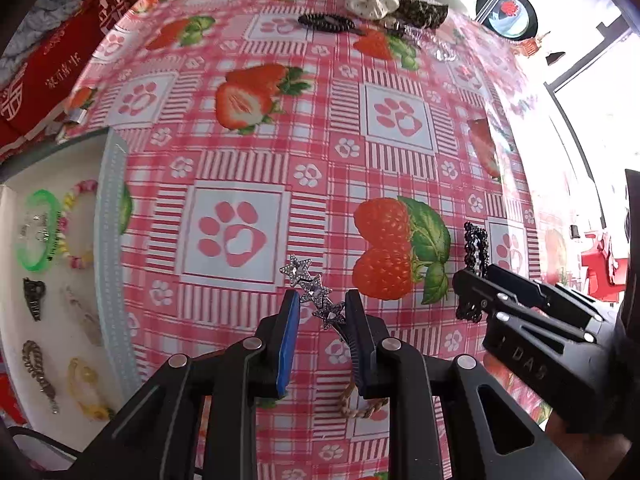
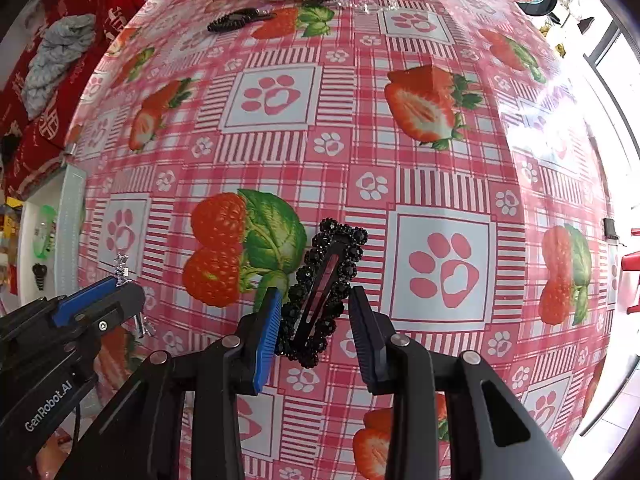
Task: Organize jewelry
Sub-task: 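Grasp the silver star hair clip with the left tool while the right tool grasps the black rhinestone clip, then carry both clips into the white tray while both tools open to release them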
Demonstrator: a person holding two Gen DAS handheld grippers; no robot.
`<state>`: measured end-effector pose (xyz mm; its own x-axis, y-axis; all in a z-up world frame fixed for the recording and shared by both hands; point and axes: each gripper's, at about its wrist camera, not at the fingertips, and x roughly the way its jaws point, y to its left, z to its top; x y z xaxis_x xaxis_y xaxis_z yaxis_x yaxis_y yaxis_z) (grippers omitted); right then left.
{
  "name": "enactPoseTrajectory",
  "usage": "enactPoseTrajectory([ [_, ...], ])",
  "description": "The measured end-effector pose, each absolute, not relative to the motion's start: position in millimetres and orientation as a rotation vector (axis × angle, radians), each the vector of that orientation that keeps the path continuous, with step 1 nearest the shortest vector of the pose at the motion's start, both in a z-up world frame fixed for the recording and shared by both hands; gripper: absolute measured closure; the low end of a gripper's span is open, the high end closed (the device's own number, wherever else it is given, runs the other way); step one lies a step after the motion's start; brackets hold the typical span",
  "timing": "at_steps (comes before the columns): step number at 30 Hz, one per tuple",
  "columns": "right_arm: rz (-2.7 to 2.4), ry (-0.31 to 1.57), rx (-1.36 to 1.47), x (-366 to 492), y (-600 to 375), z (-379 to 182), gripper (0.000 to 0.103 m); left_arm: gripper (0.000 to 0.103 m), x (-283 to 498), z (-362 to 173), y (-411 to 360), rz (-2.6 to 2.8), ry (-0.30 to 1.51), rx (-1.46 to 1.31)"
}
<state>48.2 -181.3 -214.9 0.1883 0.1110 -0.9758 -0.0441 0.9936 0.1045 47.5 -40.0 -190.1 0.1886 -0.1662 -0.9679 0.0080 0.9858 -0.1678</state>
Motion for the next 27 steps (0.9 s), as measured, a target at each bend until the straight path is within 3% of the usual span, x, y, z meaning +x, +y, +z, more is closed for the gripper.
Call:
enactPoseTrajectory([
  [12, 0.200, 1.332, 0.043, 56, -150, -183, 0.066, 0.073, 22, -153, 17, -0.075, 1.294, -0.142],
  [27, 0.414, 1.297, -0.058, 57, -50, -160, 0.066, 0.073, -10, -149, 97, 0.082, 1.267, -0.245],
])
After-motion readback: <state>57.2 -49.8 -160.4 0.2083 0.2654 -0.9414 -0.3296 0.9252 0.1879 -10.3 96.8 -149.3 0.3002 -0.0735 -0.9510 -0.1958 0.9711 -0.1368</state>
